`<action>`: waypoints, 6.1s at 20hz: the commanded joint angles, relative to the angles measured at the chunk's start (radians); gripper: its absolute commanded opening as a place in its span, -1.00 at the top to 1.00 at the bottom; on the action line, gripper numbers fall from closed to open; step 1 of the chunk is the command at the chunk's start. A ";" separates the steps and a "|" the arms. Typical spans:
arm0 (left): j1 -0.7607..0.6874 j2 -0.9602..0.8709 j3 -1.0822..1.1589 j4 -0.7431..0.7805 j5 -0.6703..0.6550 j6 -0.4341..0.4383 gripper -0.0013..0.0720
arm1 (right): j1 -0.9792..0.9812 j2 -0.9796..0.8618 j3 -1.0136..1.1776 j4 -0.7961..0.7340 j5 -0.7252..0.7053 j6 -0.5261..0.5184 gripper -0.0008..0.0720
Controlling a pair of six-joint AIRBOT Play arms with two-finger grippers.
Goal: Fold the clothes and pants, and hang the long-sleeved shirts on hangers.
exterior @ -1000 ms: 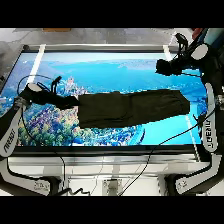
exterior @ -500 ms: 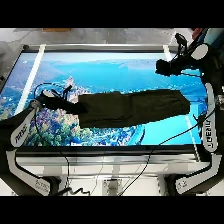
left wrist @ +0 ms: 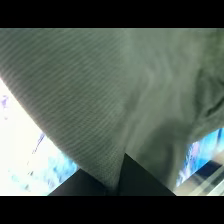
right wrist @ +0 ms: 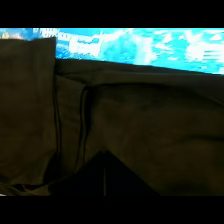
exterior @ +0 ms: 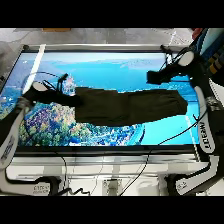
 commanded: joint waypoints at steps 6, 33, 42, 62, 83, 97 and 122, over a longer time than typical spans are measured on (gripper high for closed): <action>0.008 0.442 0.001 0.225 -0.051 -0.040 0.93 | 0.447 -0.119 -0.181 0.159 -0.462 0.262 0.89; -0.752 -0.134 0.078 -0.202 0.929 -0.141 0.84 | -0.048 0.206 -0.179 -0.028 -0.108 0.216 0.88; -0.690 -0.074 0.113 -0.015 0.935 -0.141 -0.83 | -0.098 0.190 -0.181 -0.259 -0.136 0.015 0.89; -0.723 -0.397 0.343 0.148 0.626 -0.141 0.93 | -0.178 0.096 -0.190 -0.027 -0.142 -0.151 0.89; -0.592 -0.200 0.343 0.174 0.039 -0.143 0.93 | -0.159 -0.089 -0.190 0.103 0.092 -0.313 -0.74; -0.499 -0.200 0.343 0.174 -0.049 -0.167 0.93 | -0.230 -0.265 -0.179 0.167 0.138 -0.139 -0.74; -0.379 0.162 0.343 0.723 -0.047 -0.246 0.93 | 0.121 -0.242 -0.179 0.811 -0.167 -0.249 0.89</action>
